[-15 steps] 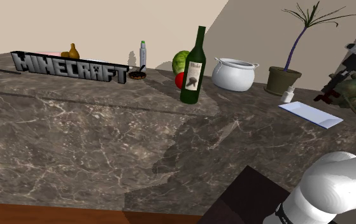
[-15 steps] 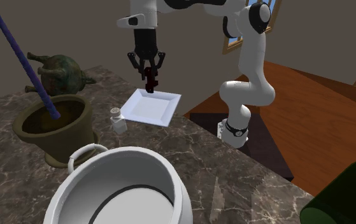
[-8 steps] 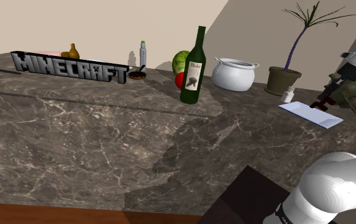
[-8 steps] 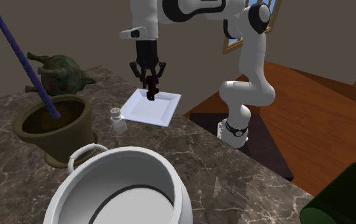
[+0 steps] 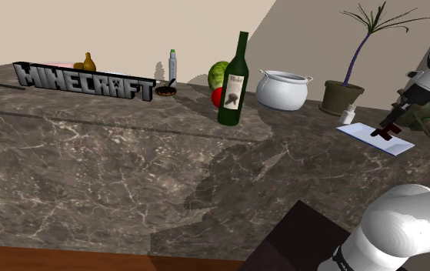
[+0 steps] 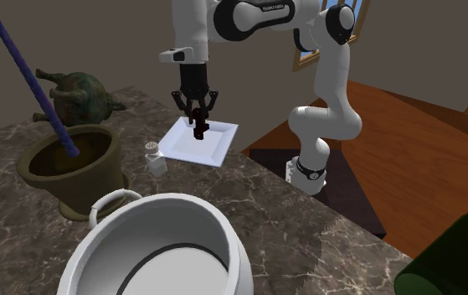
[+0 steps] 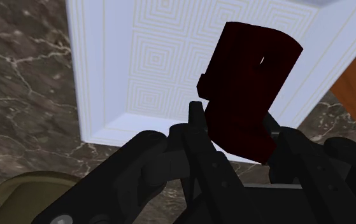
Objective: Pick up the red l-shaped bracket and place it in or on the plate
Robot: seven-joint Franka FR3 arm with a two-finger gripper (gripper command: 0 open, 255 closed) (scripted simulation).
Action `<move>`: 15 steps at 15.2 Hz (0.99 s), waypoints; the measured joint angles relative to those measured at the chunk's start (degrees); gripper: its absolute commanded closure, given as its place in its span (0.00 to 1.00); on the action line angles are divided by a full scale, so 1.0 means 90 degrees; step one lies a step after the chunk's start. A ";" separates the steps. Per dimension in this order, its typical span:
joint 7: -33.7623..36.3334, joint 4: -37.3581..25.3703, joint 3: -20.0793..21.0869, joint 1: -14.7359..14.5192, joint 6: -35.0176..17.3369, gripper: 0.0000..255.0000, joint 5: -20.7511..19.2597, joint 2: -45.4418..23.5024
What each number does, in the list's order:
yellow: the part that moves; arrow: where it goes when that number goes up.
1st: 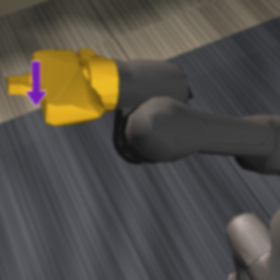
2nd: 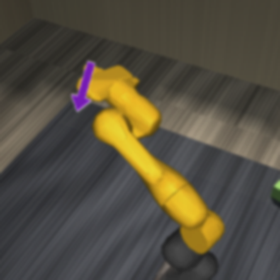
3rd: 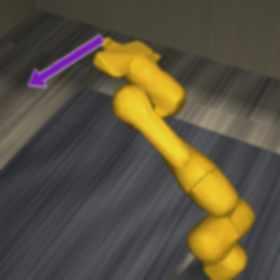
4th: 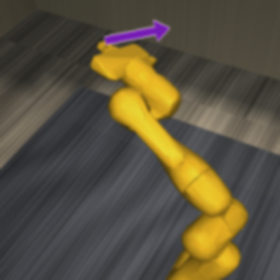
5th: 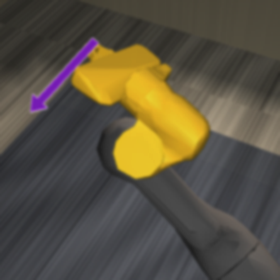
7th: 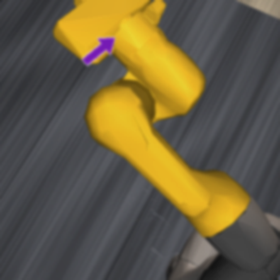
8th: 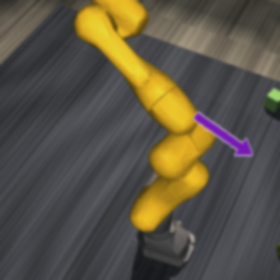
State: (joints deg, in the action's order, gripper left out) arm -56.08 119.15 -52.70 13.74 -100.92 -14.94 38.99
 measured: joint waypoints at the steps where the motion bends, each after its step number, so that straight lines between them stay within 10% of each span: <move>1: 0.0001 0.0005 0.0001 0.0002 -0.0003 1.00 -0.0001 0.0002; 3: 0.0001 0.0008 0.0002 0.0003 -0.0006 1.00 -0.0002 0.0003; 4: 0.0002 0.0009 0.0002 0.0003 -0.0006 0.00 -0.0002 0.0004; 15: -0.0066 -0.0760 0.0113 -0.0039 0.0698 0.00 0.0105 -0.0067</move>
State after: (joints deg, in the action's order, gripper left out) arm -56.67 112.31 -51.68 13.39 -94.64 -13.99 38.40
